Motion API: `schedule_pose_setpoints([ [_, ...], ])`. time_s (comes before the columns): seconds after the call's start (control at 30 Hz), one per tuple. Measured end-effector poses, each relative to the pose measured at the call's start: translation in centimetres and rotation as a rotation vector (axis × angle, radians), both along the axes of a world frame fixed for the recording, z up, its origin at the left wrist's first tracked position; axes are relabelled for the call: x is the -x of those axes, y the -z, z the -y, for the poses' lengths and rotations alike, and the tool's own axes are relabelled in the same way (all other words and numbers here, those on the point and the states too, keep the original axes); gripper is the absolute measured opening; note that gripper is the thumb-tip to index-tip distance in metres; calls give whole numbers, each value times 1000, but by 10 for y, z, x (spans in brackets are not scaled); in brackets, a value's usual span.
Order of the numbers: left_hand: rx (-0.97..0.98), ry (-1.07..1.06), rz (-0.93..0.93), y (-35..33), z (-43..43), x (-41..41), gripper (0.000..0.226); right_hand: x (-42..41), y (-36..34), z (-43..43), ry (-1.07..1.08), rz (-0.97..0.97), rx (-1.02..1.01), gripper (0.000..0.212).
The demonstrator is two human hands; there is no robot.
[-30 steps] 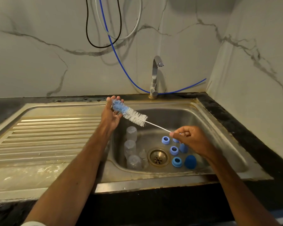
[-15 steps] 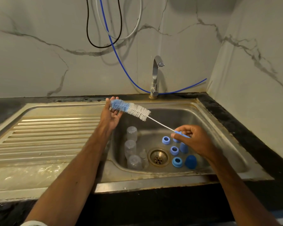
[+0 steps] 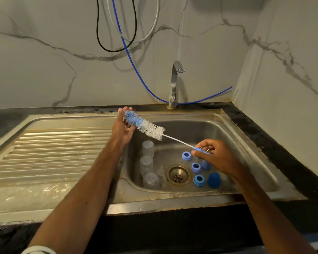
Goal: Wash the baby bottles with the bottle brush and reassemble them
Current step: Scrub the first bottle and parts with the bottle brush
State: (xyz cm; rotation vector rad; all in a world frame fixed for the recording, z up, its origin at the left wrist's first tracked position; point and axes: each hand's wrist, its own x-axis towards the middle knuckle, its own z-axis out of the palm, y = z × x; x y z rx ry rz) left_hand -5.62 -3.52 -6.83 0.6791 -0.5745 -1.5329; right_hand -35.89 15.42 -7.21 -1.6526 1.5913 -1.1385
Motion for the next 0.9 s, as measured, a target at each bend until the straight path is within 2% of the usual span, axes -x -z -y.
schedule_pose_setpoints([
  [0.1,14,8,20,1,0,0,32,2,-1,1,30,-9,74,6],
  [0.17,18,20,13,1,1,0,36,-2,-4,0,-6,6,60,19],
  [0.23,3,22,-15,1,1,0,38,-6,-9,-4,-48,69,-68,35],
  [0.3,-9,19,-46,2,3,-2,39,-8,-10,-5,-80,101,-162,39],
  [0.43,-8,21,-57,2,3,-1,40,-3,-5,-2,6,39,-2,13],
  [0.53,2,36,-44,1,2,0,37,-1,-10,-3,-1,25,34,12],
  [0.7,41,49,-76,0,1,0,38,-11,-16,-9,-135,141,-261,40],
  [0.8,67,32,-109,0,3,-2,42,-15,-27,-13,-218,239,-422,46],
  [0.9,79,-103,-190,-3,5,-11,36,-12,-35,-17,-198,304,-432,45],
])
